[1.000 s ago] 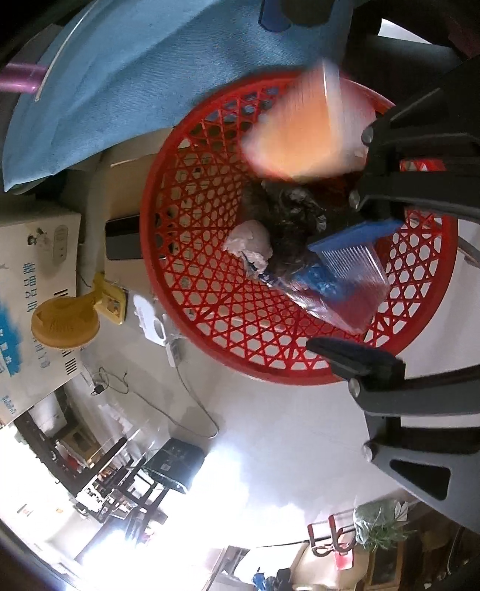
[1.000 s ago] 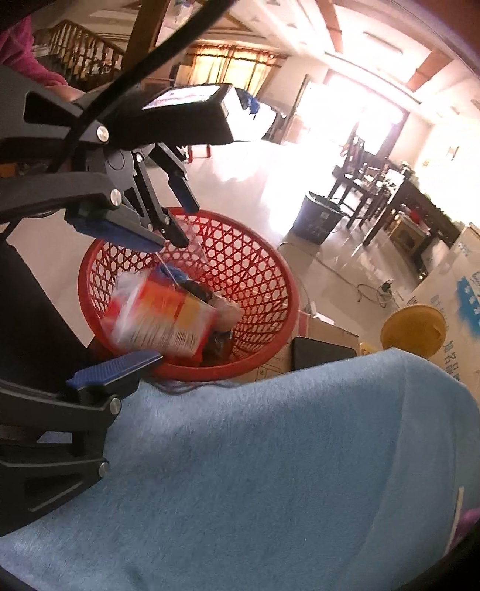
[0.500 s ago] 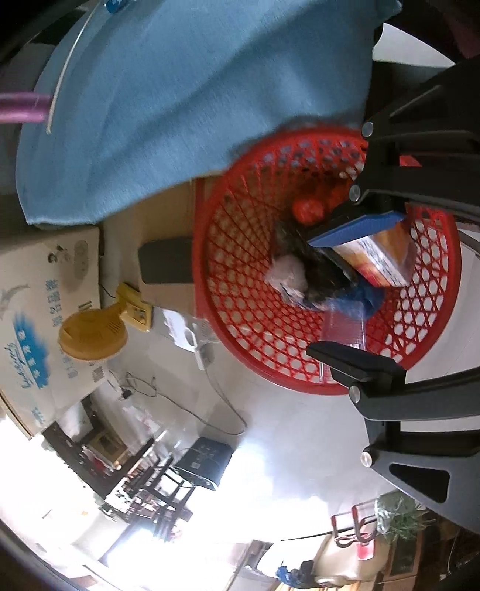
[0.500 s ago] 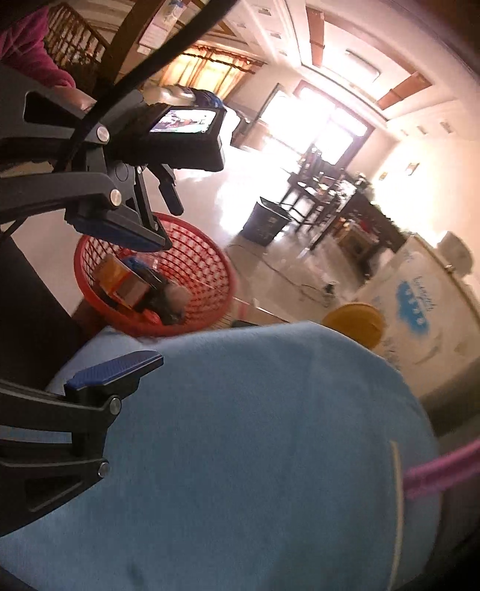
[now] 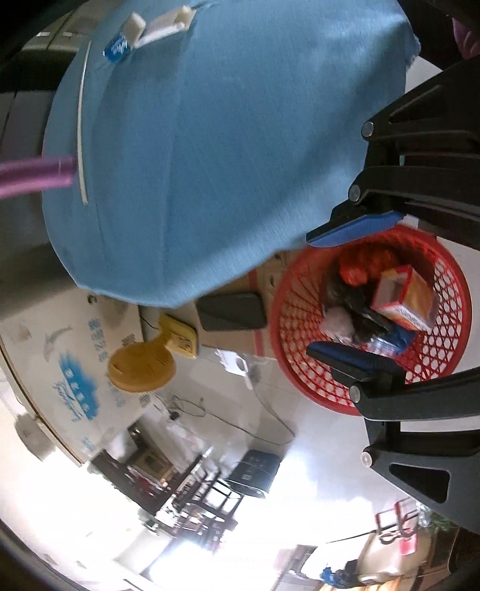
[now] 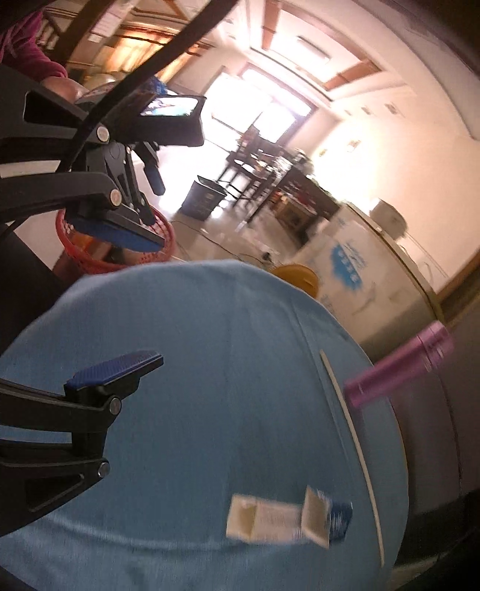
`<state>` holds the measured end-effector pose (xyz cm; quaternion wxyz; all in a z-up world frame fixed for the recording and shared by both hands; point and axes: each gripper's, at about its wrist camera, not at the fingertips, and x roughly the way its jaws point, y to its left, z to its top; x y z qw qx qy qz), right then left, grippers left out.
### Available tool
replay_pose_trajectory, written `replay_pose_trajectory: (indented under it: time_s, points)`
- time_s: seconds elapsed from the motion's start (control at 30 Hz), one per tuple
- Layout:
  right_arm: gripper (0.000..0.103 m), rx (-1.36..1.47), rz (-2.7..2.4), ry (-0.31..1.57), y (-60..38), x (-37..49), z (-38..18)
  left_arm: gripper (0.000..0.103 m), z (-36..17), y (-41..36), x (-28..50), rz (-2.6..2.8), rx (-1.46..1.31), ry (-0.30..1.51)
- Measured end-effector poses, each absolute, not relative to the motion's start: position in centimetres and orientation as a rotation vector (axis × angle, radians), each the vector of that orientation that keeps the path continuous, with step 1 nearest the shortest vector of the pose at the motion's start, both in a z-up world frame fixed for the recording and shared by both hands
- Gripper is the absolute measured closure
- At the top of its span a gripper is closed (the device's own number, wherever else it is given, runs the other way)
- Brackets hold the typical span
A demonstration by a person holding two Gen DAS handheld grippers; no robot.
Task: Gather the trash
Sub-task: 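Move both tools back over the table toward the toothpaste and medicine boxes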
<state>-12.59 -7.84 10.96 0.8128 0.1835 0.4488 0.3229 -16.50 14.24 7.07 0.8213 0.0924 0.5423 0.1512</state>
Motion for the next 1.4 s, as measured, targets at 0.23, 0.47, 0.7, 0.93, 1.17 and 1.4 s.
replay_pose_trajectory:
  time_s: [0.23, 0.47, 0.7, 0.93, 1.17, 1.4]
  points:
    - [0.043, 0.442, 0.583, 0.903, -13.3, -13.3, 11.8, 0.049, 9.0, 11.1, -15.8, 0.245, 0.206, 1.113]
    - [0.043, 0.465, 0.473, 0.864, -17.7, -14.2, 12.2, 0.047, 10.5, 7.1, -15.1, 0.155, 0.243, 1.059]
    - [0.043, 0.493, 0.373, 0.835, -22.1, -15.6, 12.1, 0.047, 11.1, 2.2, -14.7, 0.058, 0.293, 1.034]
    - [0.043, 0.501, 0.253, 0.804, -26.1, -16.6, 12.0, 0.047, 11.9, -2.9, -14.7, -0.042, 0.353, 1.01]
    - [0.043, 0.511, 0.137, 0.796, -30.0, -17.2, 11.1, 0.047, 11.8, -7.5, -14.1, -0.143, 0.416, 1.008]
    - [0.043, 0.544, 0.053, 0.797, -33.5, -17.5, 10.2, 0.047, 12.0, -11.1, -12.7, -0.227, 0.458, 1.011]
